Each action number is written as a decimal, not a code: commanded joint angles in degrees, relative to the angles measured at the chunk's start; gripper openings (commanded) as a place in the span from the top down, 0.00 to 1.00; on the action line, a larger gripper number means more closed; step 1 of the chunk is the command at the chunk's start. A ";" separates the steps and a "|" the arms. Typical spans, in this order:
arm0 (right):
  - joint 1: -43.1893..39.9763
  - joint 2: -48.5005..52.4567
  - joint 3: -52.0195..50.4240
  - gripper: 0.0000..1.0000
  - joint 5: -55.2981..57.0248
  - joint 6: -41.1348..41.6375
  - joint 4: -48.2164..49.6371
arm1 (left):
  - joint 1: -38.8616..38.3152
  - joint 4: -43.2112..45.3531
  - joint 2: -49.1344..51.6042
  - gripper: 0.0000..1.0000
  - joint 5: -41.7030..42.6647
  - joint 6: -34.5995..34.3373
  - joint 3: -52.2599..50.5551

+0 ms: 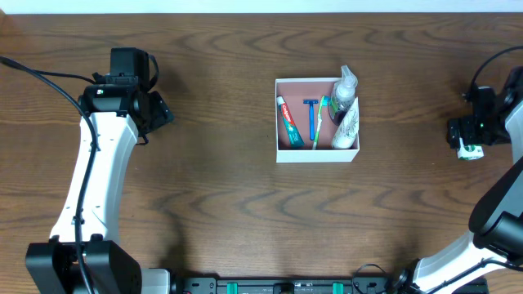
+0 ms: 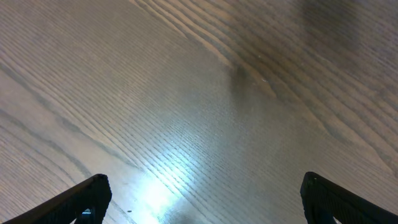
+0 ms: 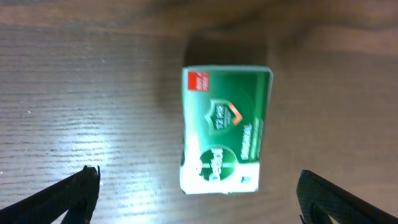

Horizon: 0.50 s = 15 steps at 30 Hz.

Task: Pack container
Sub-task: 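Lower the right gripper onto the Dettol soap bar and grasp it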

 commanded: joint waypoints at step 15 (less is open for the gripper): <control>-3.67 6.91 0.13 0.01 -6.91 -5.70 1.95 | 0.24 -0.22 0.24 0.02 -0.70 -0.13 -0.37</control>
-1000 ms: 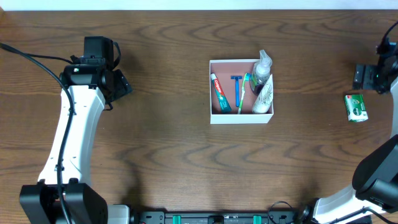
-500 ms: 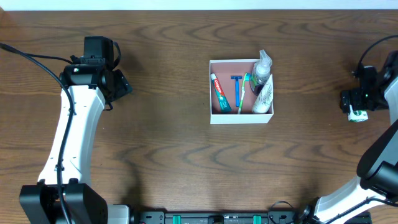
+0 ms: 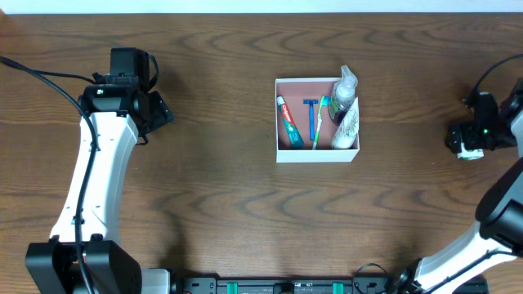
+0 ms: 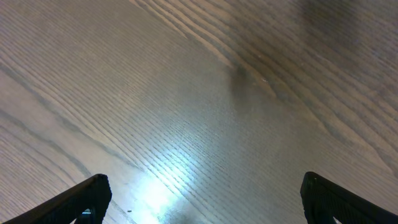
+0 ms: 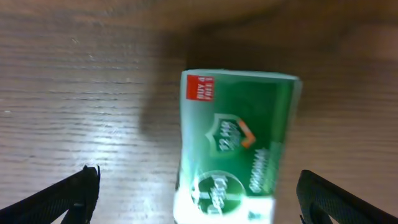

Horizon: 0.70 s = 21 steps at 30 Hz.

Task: Pack container
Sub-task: 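Lower the right gripper onto the Dettol soap bar and grasp it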

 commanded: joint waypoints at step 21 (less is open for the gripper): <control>-0.57 3.32 0.15 0.28 -0.94 1.20 1.20 | 0.24 -0.20 0.24 0.02 -0.70 -0.13 -0.37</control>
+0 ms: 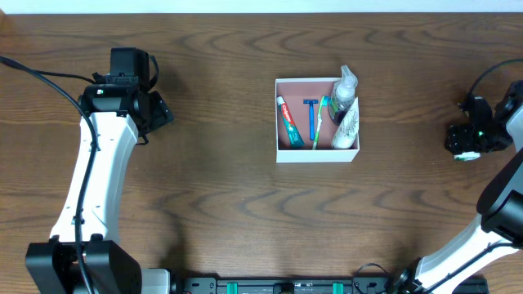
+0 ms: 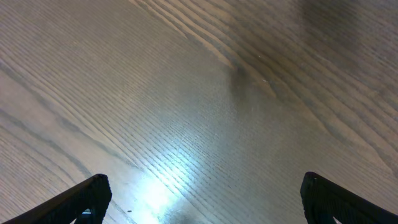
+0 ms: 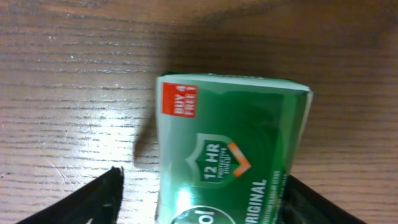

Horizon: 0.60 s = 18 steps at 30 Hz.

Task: Pack container
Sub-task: 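Lower the right gripper onto the Dettol soap bar and grasp it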

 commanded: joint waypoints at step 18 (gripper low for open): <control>-0.52 0.59 0.09 0.38 0.79 0.70 0.17 | 0.24 -0.20 0.22 0.02 -0.70 -0.13 -0.37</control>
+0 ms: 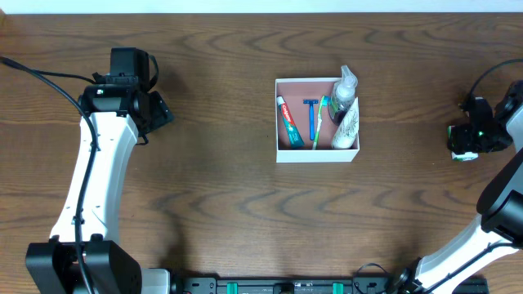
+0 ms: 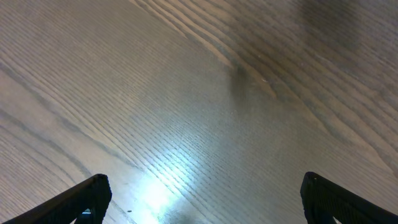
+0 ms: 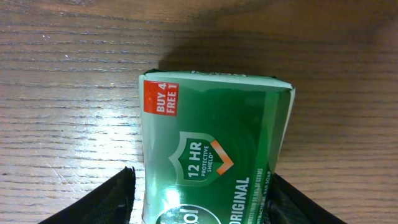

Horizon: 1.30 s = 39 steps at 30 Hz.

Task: Pack container
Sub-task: 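Lower the right gripper onto the Dettol soap bar and grasp it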

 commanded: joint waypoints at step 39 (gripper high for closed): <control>1.36 0.46 -1.55 0.80 3.28 4.87 5.51 | 0.24 -0.22 0.22 0.02 -0.70 -0.11 -0.37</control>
